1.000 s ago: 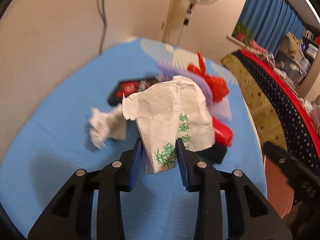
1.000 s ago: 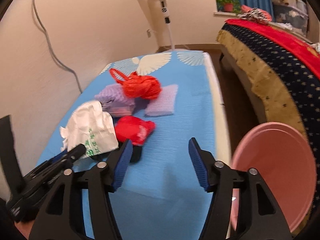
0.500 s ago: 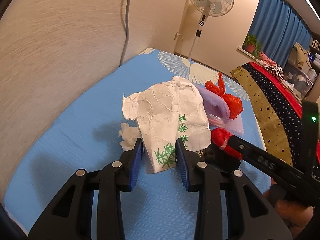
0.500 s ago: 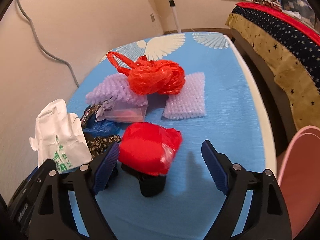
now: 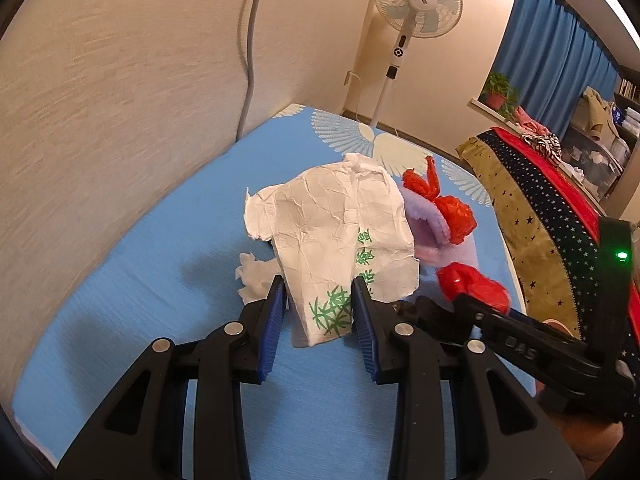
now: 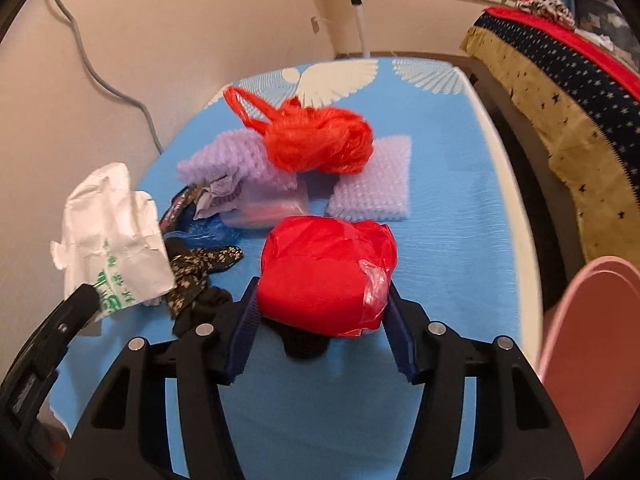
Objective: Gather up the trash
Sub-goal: 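Grasp the red plastic bag with the right tool while the left tool holds the paper bag, then carry both bags over the pink bin and open both tools to drop them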
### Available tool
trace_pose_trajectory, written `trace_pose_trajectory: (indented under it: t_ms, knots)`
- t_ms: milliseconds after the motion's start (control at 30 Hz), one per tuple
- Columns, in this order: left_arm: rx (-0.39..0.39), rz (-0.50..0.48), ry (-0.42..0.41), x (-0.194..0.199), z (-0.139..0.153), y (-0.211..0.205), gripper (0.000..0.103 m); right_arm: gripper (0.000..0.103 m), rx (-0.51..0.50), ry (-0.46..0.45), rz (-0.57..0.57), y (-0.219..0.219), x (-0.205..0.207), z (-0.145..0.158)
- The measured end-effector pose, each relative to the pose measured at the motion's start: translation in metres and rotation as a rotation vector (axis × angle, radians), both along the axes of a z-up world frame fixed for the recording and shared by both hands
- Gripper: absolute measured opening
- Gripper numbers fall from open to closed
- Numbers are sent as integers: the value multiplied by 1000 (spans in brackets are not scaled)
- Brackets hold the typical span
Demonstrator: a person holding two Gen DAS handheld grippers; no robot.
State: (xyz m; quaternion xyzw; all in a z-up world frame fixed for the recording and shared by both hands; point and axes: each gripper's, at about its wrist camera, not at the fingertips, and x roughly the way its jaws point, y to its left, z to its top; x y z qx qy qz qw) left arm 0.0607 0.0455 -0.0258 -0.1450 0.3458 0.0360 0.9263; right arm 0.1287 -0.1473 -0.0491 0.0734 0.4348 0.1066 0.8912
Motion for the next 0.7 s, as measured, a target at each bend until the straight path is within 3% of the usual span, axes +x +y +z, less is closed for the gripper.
trace_pose_trajectory:
  t_ms: [367, 700]
  knots:
    - [-14, -92, -41, -24, 22, -20, 34, 57, -143, -125, -44, -27, -66, 61]
    - [-3, -188, -80, -53, 47, -53, 34, 57, -223, -198, -154, -81, -123, 116]
